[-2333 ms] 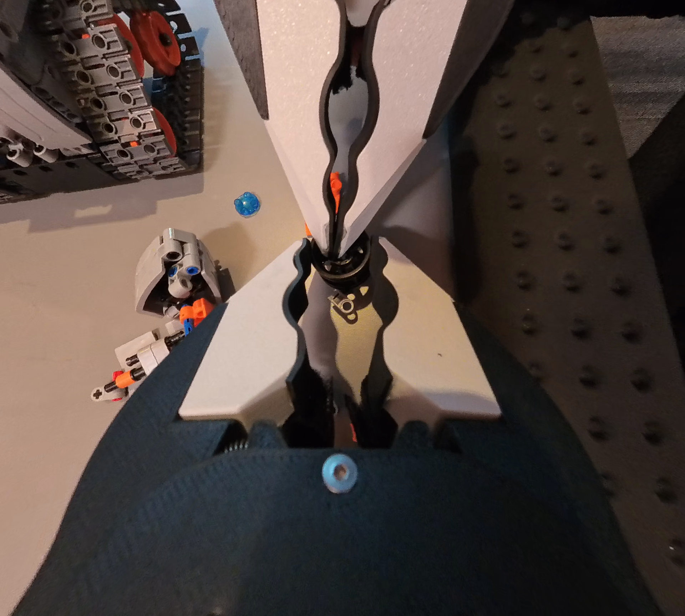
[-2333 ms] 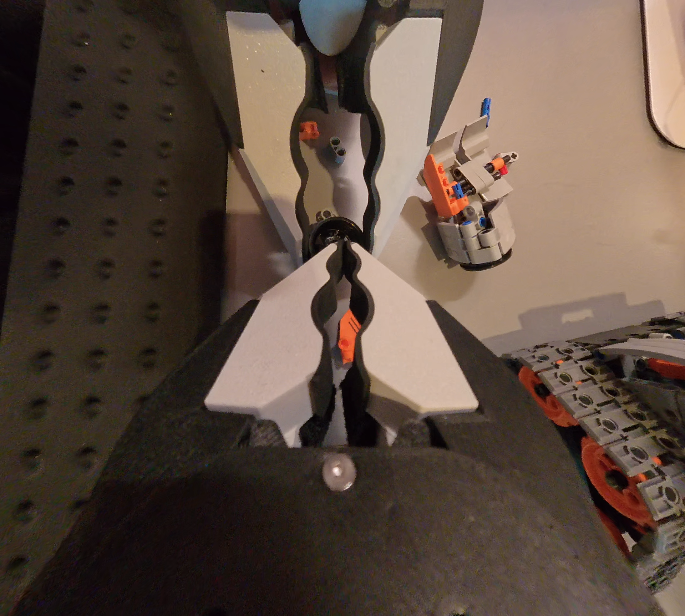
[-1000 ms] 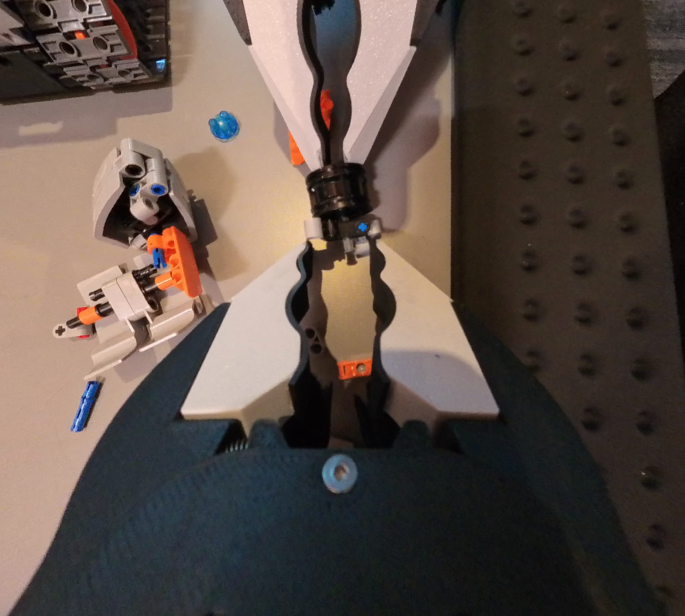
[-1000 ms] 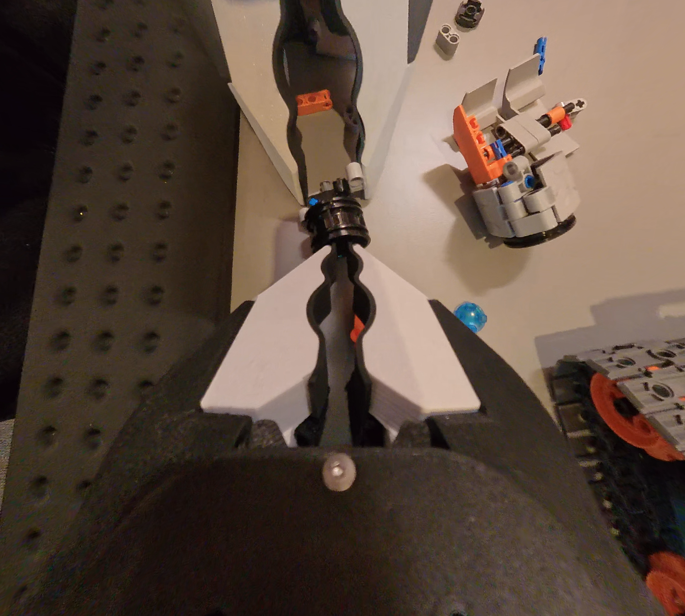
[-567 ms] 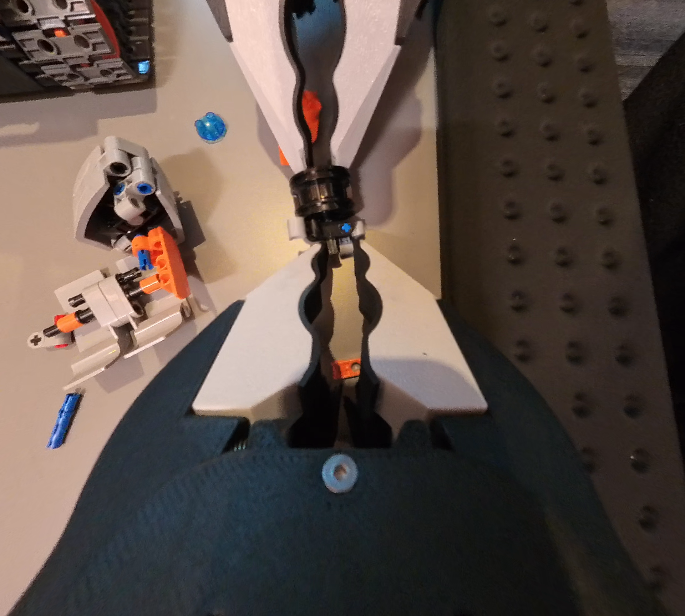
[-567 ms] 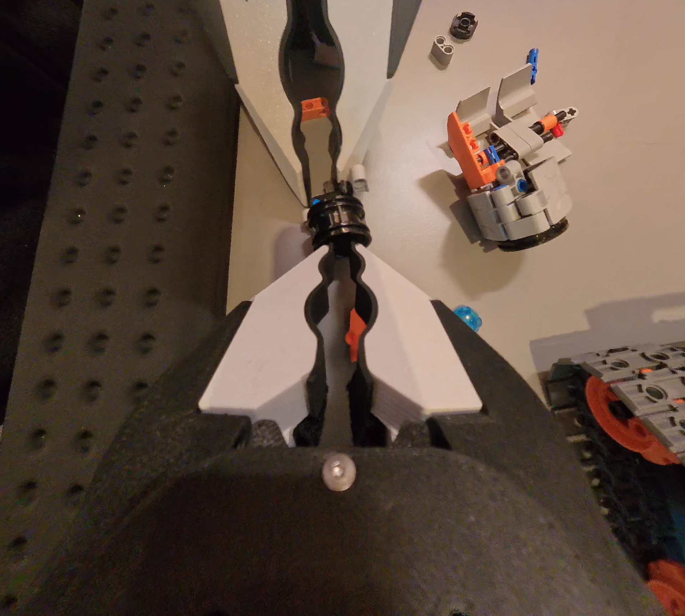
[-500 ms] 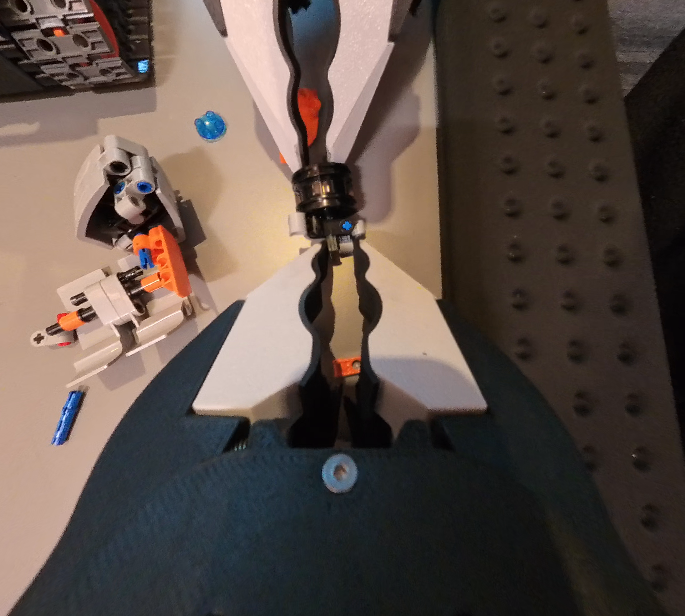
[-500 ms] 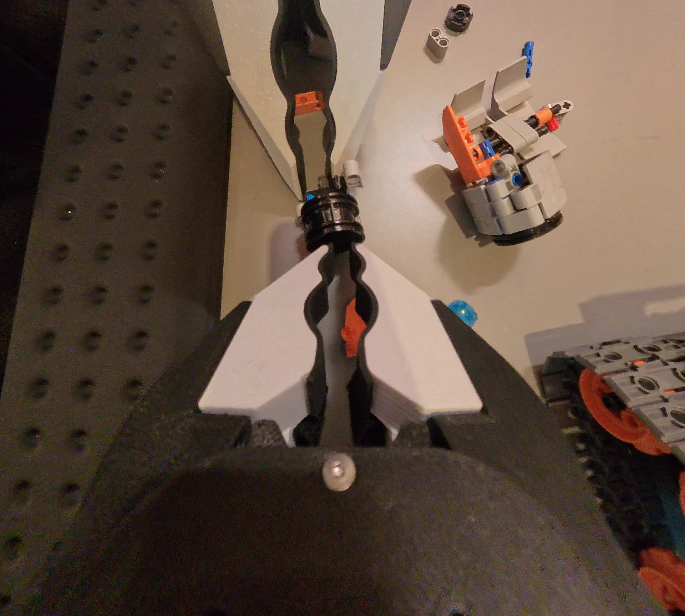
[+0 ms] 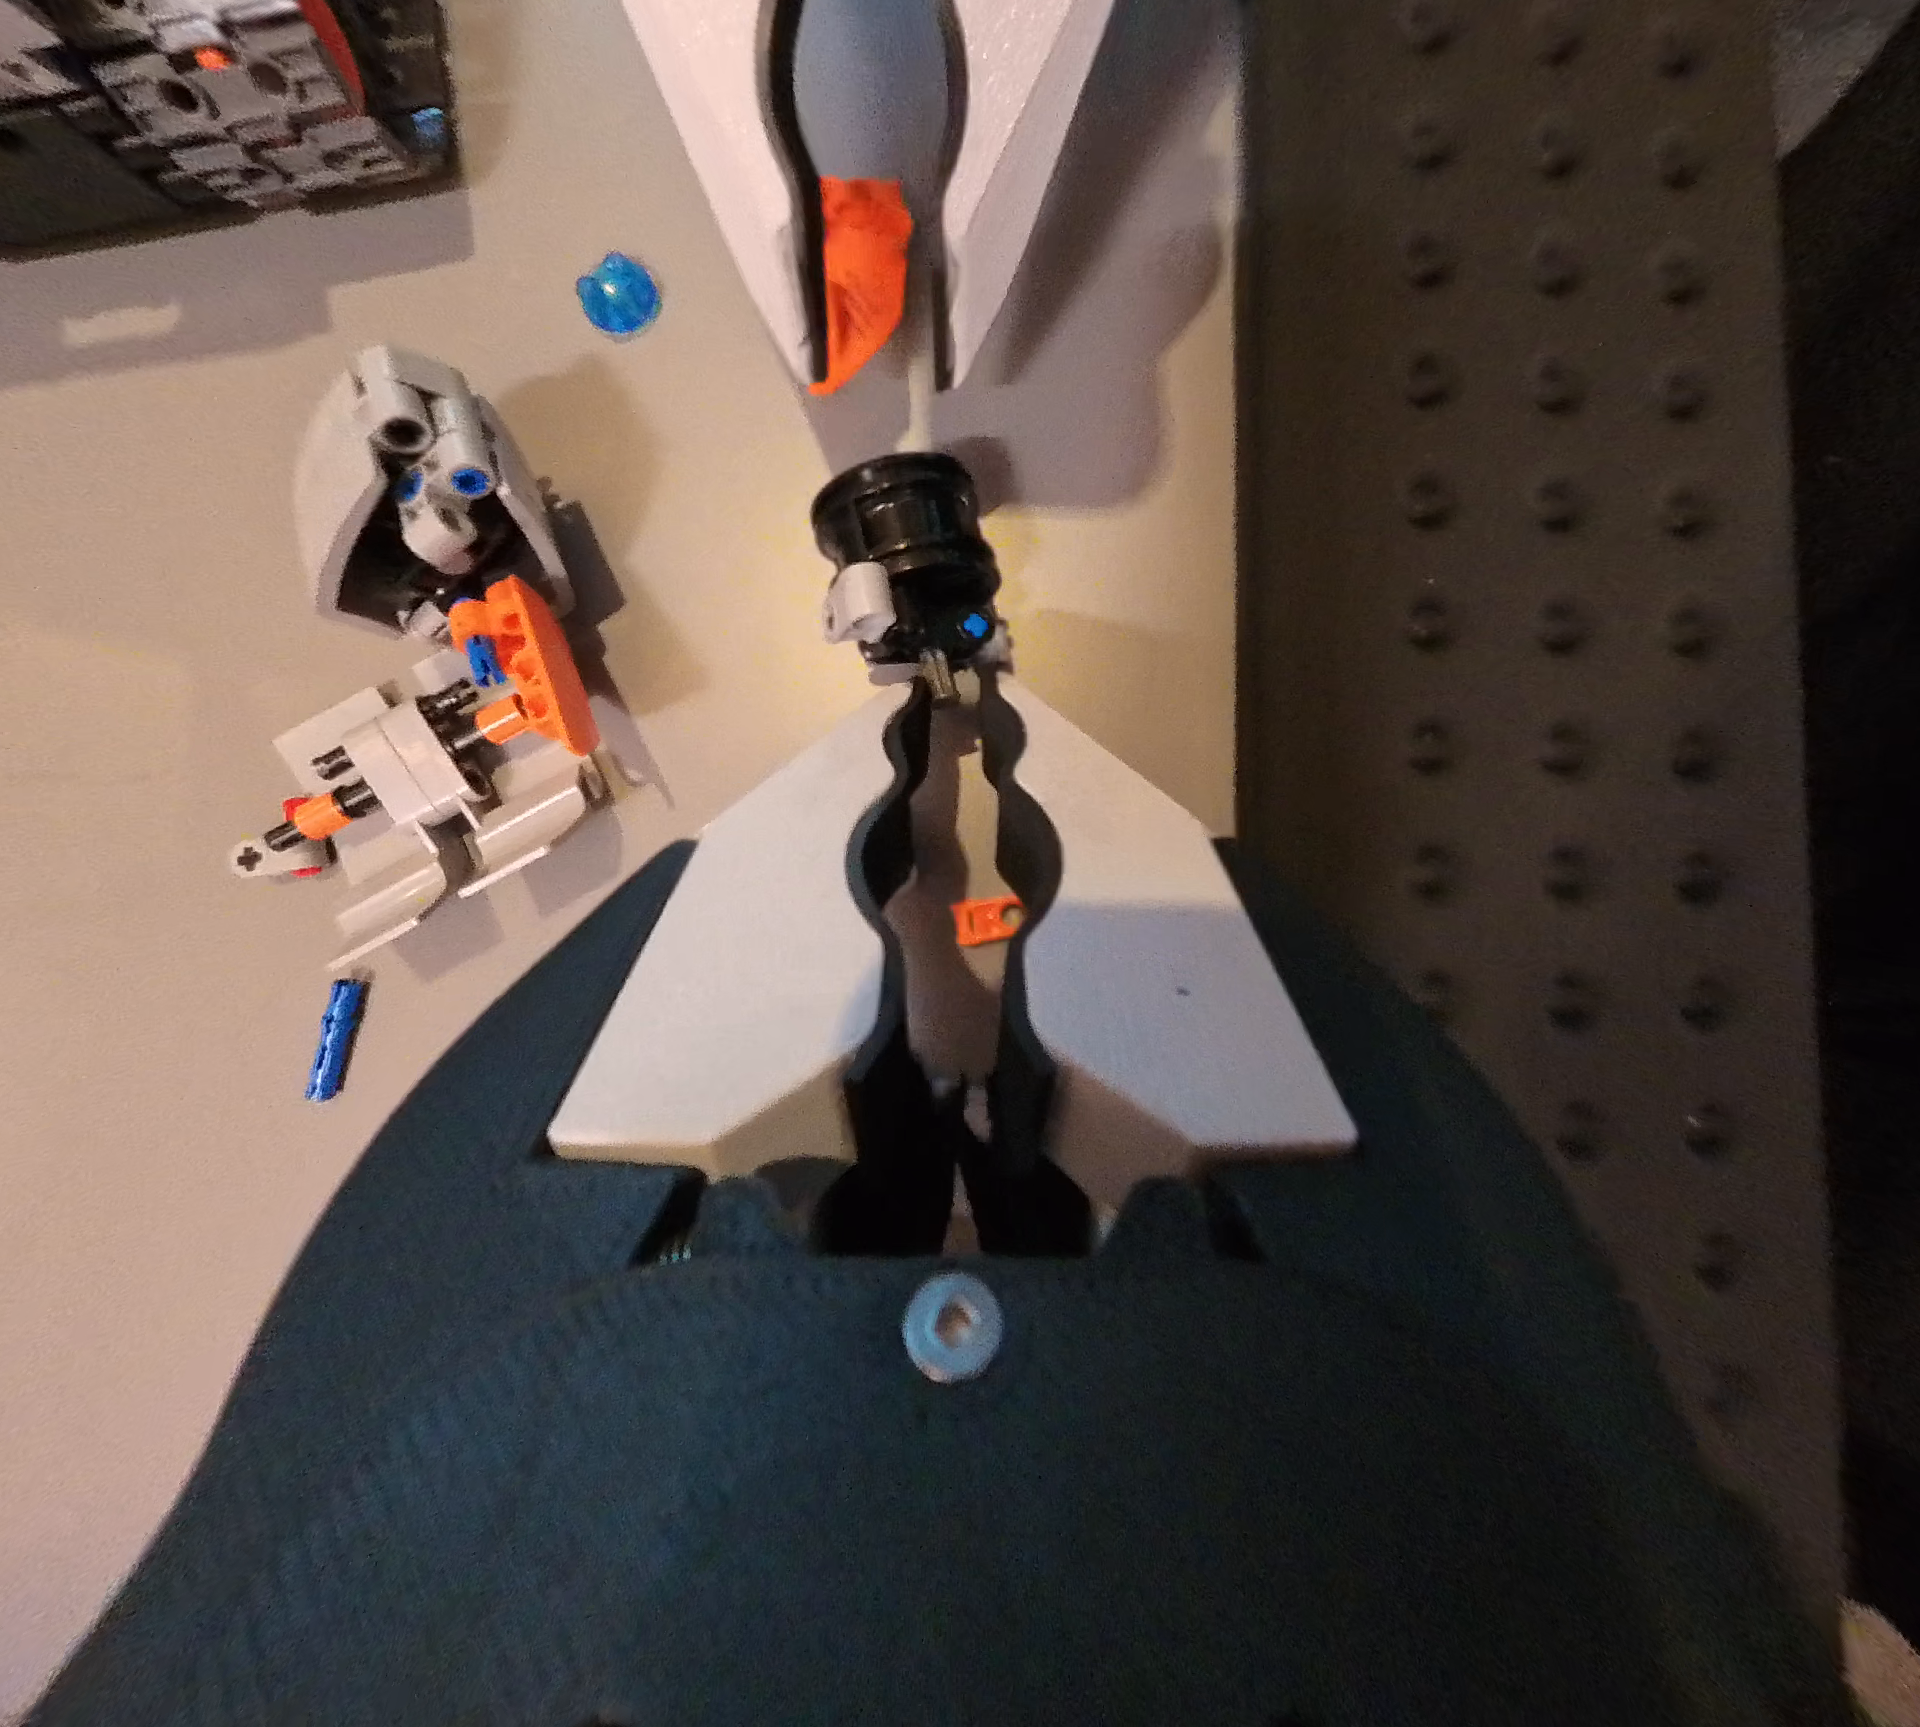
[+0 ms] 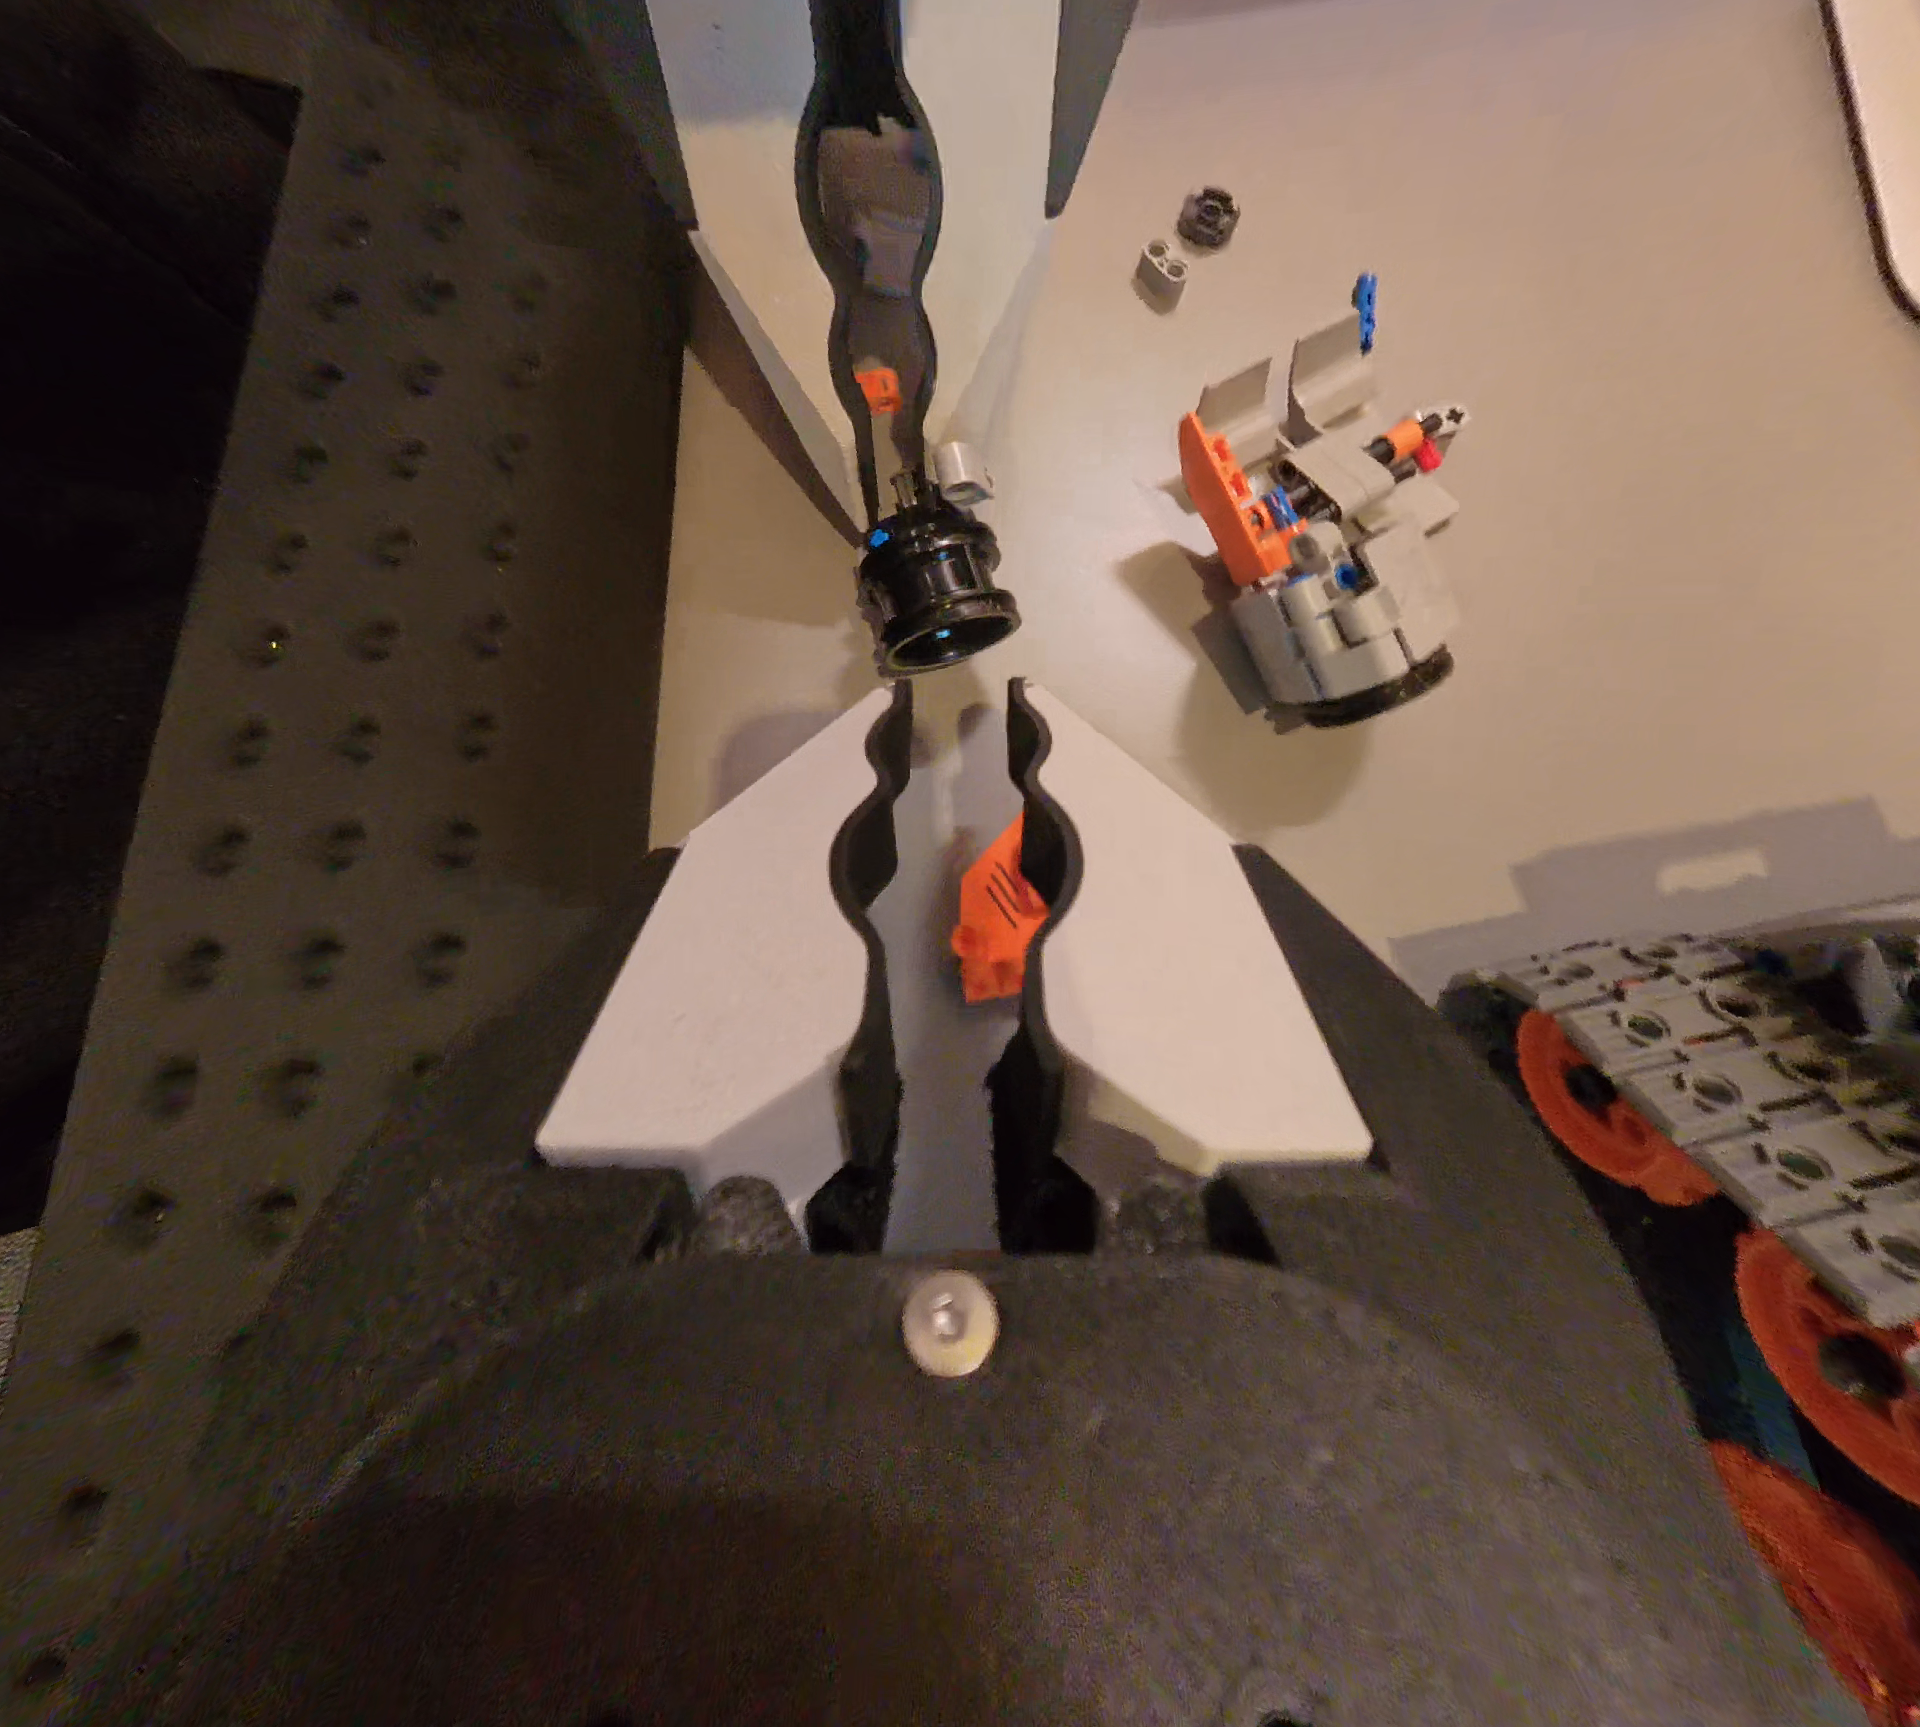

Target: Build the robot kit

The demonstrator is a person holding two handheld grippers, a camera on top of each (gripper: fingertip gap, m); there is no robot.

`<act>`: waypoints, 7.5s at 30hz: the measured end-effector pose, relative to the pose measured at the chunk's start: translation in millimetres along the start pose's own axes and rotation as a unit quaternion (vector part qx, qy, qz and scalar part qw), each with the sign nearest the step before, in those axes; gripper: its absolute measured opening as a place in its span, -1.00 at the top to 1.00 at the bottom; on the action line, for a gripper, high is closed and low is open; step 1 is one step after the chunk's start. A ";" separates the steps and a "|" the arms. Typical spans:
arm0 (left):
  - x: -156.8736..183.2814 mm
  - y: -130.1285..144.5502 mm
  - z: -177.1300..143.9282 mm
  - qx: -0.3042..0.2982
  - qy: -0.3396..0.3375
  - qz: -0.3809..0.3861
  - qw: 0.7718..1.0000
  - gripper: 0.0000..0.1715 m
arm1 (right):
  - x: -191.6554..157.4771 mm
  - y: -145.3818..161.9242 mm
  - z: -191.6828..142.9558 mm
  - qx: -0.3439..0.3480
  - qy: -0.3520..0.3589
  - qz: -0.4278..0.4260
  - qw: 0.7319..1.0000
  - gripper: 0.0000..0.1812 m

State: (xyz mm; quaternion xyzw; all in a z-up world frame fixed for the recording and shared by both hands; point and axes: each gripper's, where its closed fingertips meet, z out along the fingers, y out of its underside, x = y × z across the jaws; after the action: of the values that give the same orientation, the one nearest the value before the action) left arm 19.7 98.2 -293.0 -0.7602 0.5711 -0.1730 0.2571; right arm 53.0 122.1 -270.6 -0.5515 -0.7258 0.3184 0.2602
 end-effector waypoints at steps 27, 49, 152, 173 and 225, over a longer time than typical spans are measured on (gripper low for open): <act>-8.5 -18.4 -4.9 -0.130 0.033 0.053 0.990 0.89 | -6.0 18.3 22.5 -0.066 0.005 -0.024 0.997 0.87; -4.3 -22.2 5.1 0.047 -0.014 0.001 0.999 0.84 | -5.2 -21.6 15.4 -0.037 0.007 -0.047 0.998 1.00; -42.9 -48.2 31.1 0.058 -0.102 -0.055 0.992 0.69 | 42.6 -9.4 -40.2 -0.066 0.045 -0.021 0.997 0.81; -38.2 -108.1 -69.9 0.393 0.145 -0.229 0.878 0.69 | 32.4 -71.9 -66.4 0.100 0.072 -0.079 0.989 0.51; -37.1 -119.7 -117.7 0.495 0.093 -0.138 0.853 0.68 | 38.5 -116.8 -79.9 0.276 0.022 0.039 0.960 0.37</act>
State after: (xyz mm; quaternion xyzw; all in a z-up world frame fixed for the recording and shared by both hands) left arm 36.8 136.8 -126.3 -0.5839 0.3202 -0.5362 0.5187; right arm 27.3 151.2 -129.3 -0.4927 -0.5822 0.5041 0.4052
